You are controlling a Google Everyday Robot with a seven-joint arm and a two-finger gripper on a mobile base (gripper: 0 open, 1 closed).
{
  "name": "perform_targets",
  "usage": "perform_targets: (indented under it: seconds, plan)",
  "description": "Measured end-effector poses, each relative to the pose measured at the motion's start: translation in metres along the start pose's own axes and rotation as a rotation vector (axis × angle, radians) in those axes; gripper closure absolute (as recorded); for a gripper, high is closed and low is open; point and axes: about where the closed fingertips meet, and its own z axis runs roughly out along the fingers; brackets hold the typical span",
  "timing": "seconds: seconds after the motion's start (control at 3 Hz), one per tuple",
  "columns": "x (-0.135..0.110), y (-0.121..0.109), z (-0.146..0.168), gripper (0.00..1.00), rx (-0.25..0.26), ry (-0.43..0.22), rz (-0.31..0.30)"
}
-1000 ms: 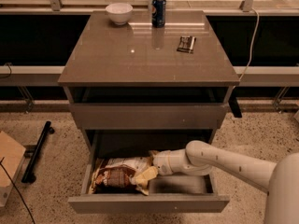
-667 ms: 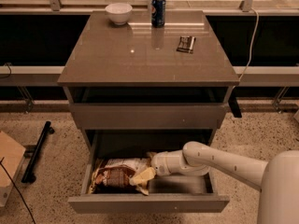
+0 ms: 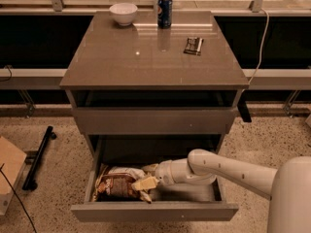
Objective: Pick brown chip bag from middle drawer and place on counter
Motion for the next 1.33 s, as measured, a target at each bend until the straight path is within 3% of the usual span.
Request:
perform_targets:
  seconds: [0.67,1.0,1.33]
  plan:
    - [-0.009,0.011,-0.002,0.87,-0.008,-0.005,-0.033]
    - [-0.012,0.014,-0.001,1.00,-0.019,-0.004,-0.045]
    - [-0.015,0.017,-0.001,1.00,-0.025,-0.005,-0.056]
